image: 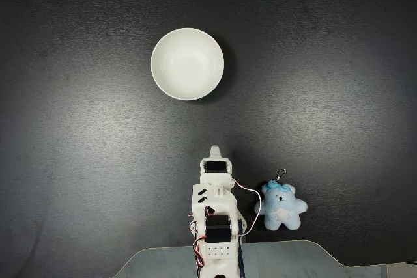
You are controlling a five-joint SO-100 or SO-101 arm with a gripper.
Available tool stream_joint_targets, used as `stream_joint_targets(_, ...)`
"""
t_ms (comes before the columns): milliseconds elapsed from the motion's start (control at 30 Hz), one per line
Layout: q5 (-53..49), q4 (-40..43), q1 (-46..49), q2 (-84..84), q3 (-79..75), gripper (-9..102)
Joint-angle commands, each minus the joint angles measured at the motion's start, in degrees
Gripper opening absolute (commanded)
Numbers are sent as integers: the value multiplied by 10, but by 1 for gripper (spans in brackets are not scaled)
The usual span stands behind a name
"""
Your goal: Grasp a skyblue doll and put it in the white bowl.
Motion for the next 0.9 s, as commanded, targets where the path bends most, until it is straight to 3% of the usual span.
stream_joint_targets(0,1,-11,-1,2,-4,3)
stream_joint_targets(267,8,-26,-7,1,-4,3)
stream_joint_targets(467,3,-190,-94,-9,-4,3)
stream_joint_targets(633,0,-313,-174,-111,-21,3)
stream_joint_targets(867,6,-335,-173,-267,-278,3)
